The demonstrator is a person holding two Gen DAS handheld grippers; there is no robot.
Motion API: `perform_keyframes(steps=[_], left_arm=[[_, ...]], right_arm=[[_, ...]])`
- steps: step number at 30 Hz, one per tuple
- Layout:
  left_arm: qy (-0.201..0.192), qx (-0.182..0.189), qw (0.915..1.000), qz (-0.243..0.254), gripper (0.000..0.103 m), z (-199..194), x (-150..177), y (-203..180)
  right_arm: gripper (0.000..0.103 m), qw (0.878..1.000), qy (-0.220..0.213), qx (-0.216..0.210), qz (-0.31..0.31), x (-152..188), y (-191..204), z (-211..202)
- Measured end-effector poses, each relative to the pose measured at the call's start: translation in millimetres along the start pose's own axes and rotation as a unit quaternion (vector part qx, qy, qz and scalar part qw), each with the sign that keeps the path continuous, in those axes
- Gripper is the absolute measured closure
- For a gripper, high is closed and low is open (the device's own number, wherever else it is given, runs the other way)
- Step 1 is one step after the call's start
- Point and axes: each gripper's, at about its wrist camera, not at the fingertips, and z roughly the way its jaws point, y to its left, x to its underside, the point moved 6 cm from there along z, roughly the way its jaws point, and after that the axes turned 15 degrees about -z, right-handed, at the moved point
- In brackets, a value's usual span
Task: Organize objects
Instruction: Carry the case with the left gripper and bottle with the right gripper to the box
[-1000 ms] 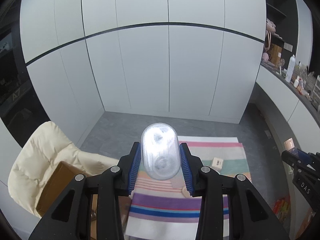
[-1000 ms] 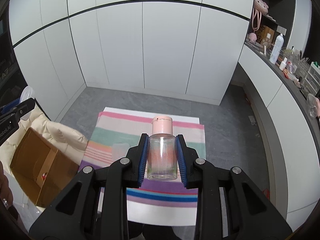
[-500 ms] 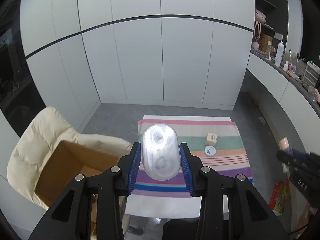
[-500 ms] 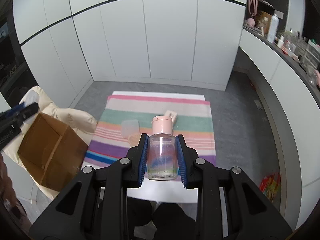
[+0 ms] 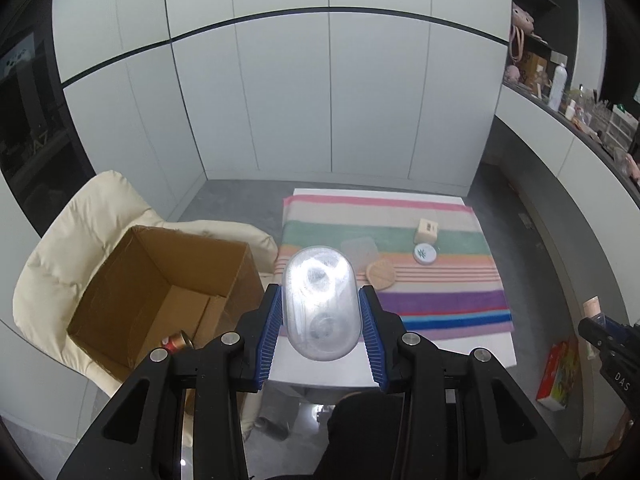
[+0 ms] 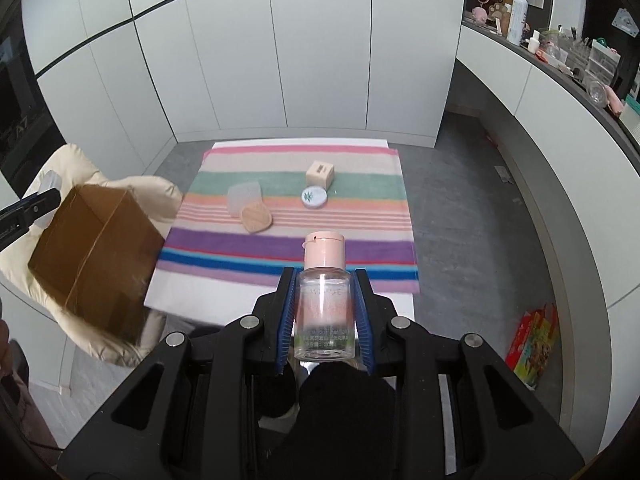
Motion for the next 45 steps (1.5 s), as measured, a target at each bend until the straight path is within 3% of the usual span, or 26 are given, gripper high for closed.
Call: perform_keyframes(steps=[8, 23, 34, 45], left_arm=[[0.001, 0.003, 0.9996, 0.028, 0.064, -0.1, 21.6, -9.5], [0.017, 0.001, 0.9997, 0.016, 0.064, 3.5, 32.6, 6.9], [0.016, -0.057, 0.9973, -0.043, 0.064, -0.2, 35.5, 93.7], [0.018, -0.118, 0.9866, -0.111, 0.063, -15.5, 50.6, 190.4]], right_arm=[[0.074, 1.000, -0.002, 0.005, 0.016, 18.5, 0.8, -2.5], [0.074, 1.000, 0.015, -0.013, 0.003, 23.0, 20.0, 15.1], [0.074, 0.993, 0.008, -0.076, -0.087, -2.0, 114.0, 35.5], [0.074, 0.966, 0.007, -0.165, -0.201, -12.2, 248.9, 50.5]])
